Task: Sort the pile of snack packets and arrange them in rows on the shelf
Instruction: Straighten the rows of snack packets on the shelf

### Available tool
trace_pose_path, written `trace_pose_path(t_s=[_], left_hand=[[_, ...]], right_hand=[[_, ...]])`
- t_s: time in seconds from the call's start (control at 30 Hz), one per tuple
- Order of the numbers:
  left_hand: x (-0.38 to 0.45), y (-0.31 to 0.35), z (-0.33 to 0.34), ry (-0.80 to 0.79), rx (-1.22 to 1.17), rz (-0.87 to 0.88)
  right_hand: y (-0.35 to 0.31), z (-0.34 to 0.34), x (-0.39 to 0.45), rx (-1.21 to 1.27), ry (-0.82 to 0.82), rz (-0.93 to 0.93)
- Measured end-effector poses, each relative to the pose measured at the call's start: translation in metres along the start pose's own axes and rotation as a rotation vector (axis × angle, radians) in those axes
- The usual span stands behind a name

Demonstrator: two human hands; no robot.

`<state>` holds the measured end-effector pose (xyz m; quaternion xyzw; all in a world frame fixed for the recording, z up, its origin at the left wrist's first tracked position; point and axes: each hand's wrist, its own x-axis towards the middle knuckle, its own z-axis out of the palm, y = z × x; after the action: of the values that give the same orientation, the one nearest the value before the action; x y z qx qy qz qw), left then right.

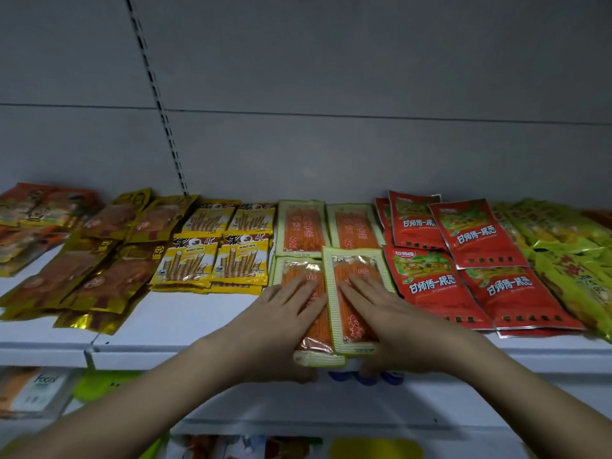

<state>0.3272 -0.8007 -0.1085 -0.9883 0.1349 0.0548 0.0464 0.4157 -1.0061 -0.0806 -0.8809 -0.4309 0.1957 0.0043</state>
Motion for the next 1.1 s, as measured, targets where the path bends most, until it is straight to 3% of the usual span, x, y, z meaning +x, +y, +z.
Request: trace_pose_path(t_s=[0.53,0.7,0.83,0.9,1.1], left_hand=[[0.006,-0.011,0.01,-0.075,-0.012,-0.02],[0.0,-0.012,0.003,-0.091,-0.201,-0.002],[0.022,-0.025,-0.026,0.051,-0.488,-0.192],[0.052,-0.035,-0.031,0.118,-0.488,-0.326],[0.11,-0.047,-0.017,0.025,-0.4,-0.46]], right_hand=[[0.006,0.004,0.012,0.05,-0.032,0.067],[0.01,-0.014,0.002,0.106,-0.058,0.022],[0.015,-0.05,0.027,0.295,0.157,0.041],[0.025,-0.055,0.062,0.312,0.289,0.12],[0.042,-0.045,0.132,0.201,0.215,0.392]])
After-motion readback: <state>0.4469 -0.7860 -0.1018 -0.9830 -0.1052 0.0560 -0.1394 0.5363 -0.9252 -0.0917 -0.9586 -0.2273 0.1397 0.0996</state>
